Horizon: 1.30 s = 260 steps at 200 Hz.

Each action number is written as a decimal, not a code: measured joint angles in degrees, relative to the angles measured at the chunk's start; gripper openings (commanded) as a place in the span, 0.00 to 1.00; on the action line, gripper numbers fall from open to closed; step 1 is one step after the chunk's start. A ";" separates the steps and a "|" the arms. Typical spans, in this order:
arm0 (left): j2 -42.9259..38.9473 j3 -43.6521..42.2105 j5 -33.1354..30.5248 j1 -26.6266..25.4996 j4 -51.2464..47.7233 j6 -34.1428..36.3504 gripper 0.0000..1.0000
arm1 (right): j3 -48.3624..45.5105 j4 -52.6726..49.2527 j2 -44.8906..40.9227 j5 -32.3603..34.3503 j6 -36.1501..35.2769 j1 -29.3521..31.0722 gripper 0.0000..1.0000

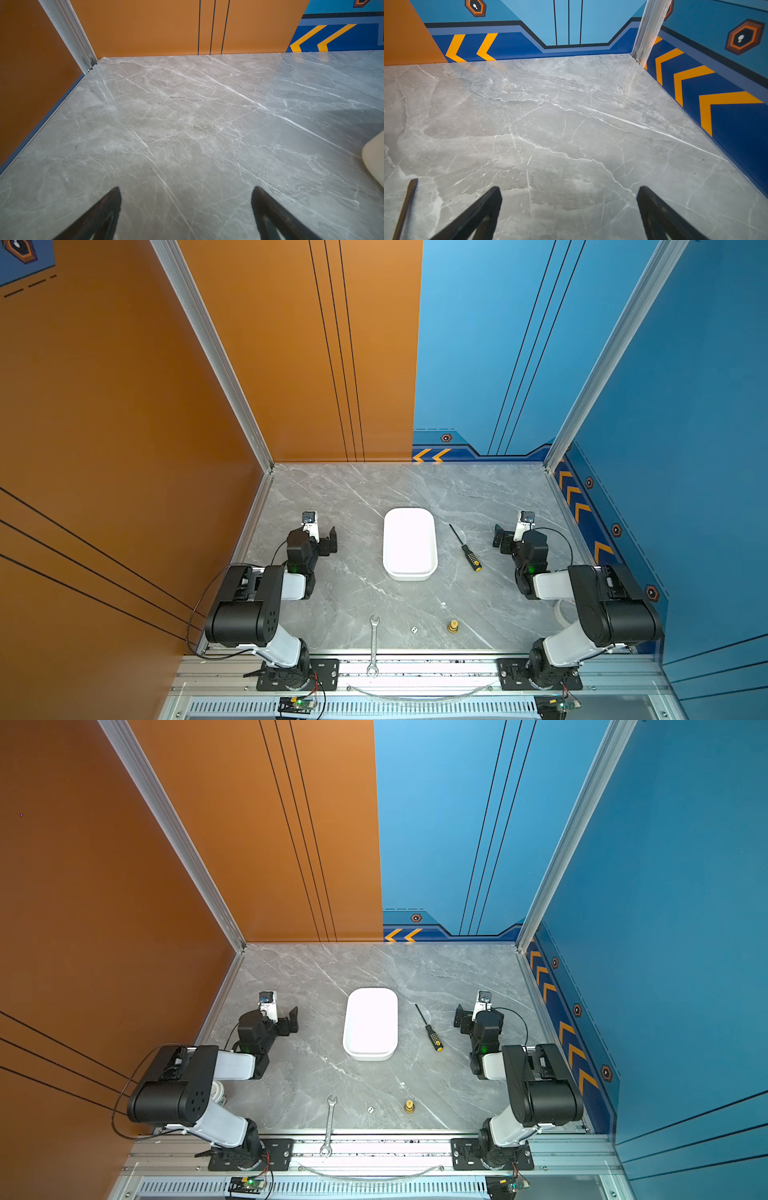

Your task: Put the screwdriver in the bin

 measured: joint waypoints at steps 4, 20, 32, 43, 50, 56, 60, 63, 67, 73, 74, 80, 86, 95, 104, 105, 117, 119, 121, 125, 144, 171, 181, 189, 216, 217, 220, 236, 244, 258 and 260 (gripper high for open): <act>0.00 0.00 0.00 0.00 0.00 0.00 0.98 | 0.00 -0.02 0.00 0.00 0.00 0.00 1.00; -0.07 0.02 0.11 0.00 -0.33 0.02 0.98 | 0.11 -1.40 -0.79 0.00 0.00 0.00 1.00; -0.39 0.26 0.48 0.00 -1.51 0.04 0.98 | 0.66 -3.78 -2.38 0.00 -0.02 0.00 1.00; -1.09 0.63 0.90 0.00 -3.06 0.07 0.98 | 1.55 -6.43 -4.35 0.00 -0.02 0.00 1.00; -1.84 0.92 1.29 0.00 -4.13 0.26 0.98 | 2.40 -8.44 -5.81 0.00 -0.02 0.00 1.00; -2.60 1.25 1.60 0.00 -5.25 0.44 0.98 | 3.34 -10.49 -7.23 0.00 0.00 0.00 1.00; -3.15 1.49 1.81 0.00 -5.95 0.50 0.98 | 4.04 -11.96 -8.17 -0.02 0.02 0.02 1.00; -3.54 1.68 1.99 0.00 -6.56 0.59 0.98 | 4.61 -13.07 -8.81 -0.02 0.07 0.02 1.00; -4.15 1.95 2.25 0.00 -7.26 0.70 0.98 | 5.38 -14.47 -9.68 -0.09 0.24 0.04 1.00; -5.05 2.43 2.64 -0.02 -8.35 0.96 0.98 | 6.62 -16.83 -10.97 -0.24 0.48 0.07 1.00; -5.27 2.56 2.73 -0.02 -8.61 1.03 0.98 | 6.78 -17.18 -11.13 -0.26 0.48 0.07 1.00; -6.14 3.04 3.02 -0.13 -9.70 1.29 0.98 | 8.22 -19.87 -12.26 -0.66 0.94 0.07 1.00; -7.04 3.54 3.19 -0.28 -10.84 1.55 0.98 | 9.64 -22.58 -13.25 -1.27 1.38 0.04 1.00; -8.46 4.39 3.58 -0.70 -12.90 2.01 0.98 | 11.69 -26.45 -14.25 -2.38 1.97 0.04 1.00; -9.79 5.16 4.02 -1.16 -14.80 2.45 0.98 | 13.92 -30.45 -14.75 -4.09 2.69 0.07 1.00; -10.01 5.29 4.13 -1.22 -15.15 2.47 0.98 | 14.10 -30.75 -14.75 -4.26 2.73 0.07 1.00; -11.65 6.43 5.05 -1.77 -18.05 2.84 0.98 | 16.94 -36.37 -14.67 -7.41 3.50 0.11 1.00; -11.96 6.62 5.29 -1.88 -18.56 2.82 0.98 | 17.46 -37.40 -14.56 -8.13 3.52 0.15 1.00; -12.22 6.84 5.60 -1.95 -19.10 2.80 0.98 | 17.81 -38.10 -14.47 -8.66 3.72 0.17 1.00; -12.61 7.19 5.92 -2.03 -19.89 2.82 0.98 | 18.75 -40.04 -14.25 -9.79 3.91 0.26 1.00; -14.03 8.94 9.22 -2.29 -22.64 0.98 0.98 | 23.45 -48.24 -11.58 -15.65 4.98 1.16 1.00; -13.57 11.63 14.97 -2.27 -24.48 -5.05 0.98 | 28.70 -57.88 -6.34 -21.68 5.66 4.26 0.99; -12.55 12.94 17.29 -2.29 -24.83 -8.04 0.98 | 29.97 -60.89 -4.50 -23.34 5.66 5.60 0.98; -11.43 13.97 19.02 -2.29 -24.87 -10.43 0.98 | 30.75 -63.12 -3.19 -24.44 5.66 6.54 0.95; -6.97 16.52 24.48 -2.40 -25.49 -18.23 0.98 | 32.11 -69.44 0.55 -26.21 5.66 9.46 0.94; -6.86 16.57 24.59 -2.43 -25.53 -18.40 0.98 | 32.11 -69.59 0.61 -26.25 5.68 9.53 0.93; -6.36 16.76 24.96 -2.47 -25.68 -19.17 0.98 | 32.15 -70.14 0.90 -26.34 5.66 9.77 0.93; -4.44 17.57 26.80 -2.67 -26.84 -22.73 0.98 | 32.22 -72.65 1.95 -26.53 5.81 11.17 0.91; -3.72 17.77 27.54 -2.69 -27.30 -24.17 0.98 | 32.22 -73.68 2.08 -26.47 5.86 11.72 0.92; -2.95 18.14 28.52 -2.82 -28.68 -25.83 0.98 | 32.26 -75.32 2.08 -25.83 5.86 12.44 0.91; -2.84 18.25 28.68 -2.86 -28.94 -25.99 0.98 | 32.26 -75.52 2.08 -25.62 5.88 12.48 0.91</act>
